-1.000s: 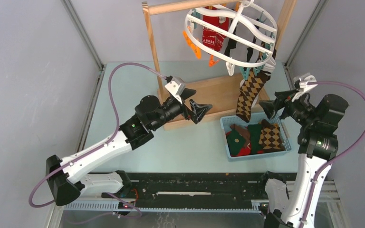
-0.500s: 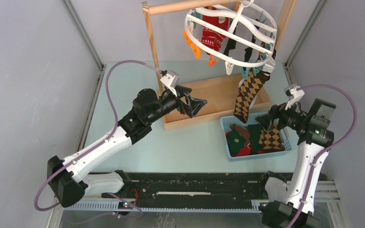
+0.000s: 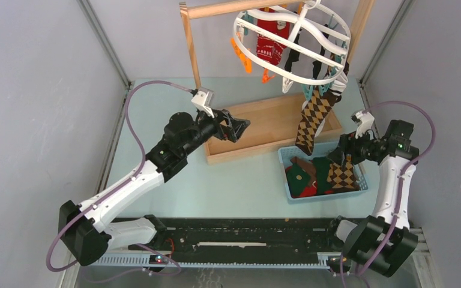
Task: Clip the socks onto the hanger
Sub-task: Pick up the sock from the bin.
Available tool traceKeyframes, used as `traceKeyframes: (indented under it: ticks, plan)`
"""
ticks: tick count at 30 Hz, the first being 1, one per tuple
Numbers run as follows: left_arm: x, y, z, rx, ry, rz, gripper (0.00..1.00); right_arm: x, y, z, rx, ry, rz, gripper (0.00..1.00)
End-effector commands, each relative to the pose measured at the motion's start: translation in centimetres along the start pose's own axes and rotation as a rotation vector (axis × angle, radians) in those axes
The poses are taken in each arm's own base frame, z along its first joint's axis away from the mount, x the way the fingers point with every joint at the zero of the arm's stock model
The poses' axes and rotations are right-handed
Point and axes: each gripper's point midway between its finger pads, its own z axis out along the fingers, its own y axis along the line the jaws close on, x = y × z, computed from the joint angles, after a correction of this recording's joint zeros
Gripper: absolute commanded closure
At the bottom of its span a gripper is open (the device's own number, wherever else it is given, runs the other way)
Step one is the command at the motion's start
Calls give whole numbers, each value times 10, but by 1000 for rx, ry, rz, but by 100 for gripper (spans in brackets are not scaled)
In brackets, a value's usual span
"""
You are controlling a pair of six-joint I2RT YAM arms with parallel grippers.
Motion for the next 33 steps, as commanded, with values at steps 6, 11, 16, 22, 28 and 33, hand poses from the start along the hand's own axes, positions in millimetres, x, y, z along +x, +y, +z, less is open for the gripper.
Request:
traceKeyframes:
  ticks: [6,11,16,22,28,33]
  plan:
    - [5,16,-18,-49,-54,-30,0,41,-80,17,323,247,108,46]
    - [7,16,-20,-41,-59,-29,2,53,-103,45,396,282,150,47]
    - [4,14,-19,-36,-69,-48,3,74,-112,63,432,365,212,47]
    - [3,14,-15,-39,-75,-83,5,99,-110,72,411,427,273,51]
    - [1,12,-15,-40,-63,-88,7,92,-103,71,370,392,273,81]
    - [-1,11,-20,-37,-67,-82,7,62,-96,39,389,285,200,92]
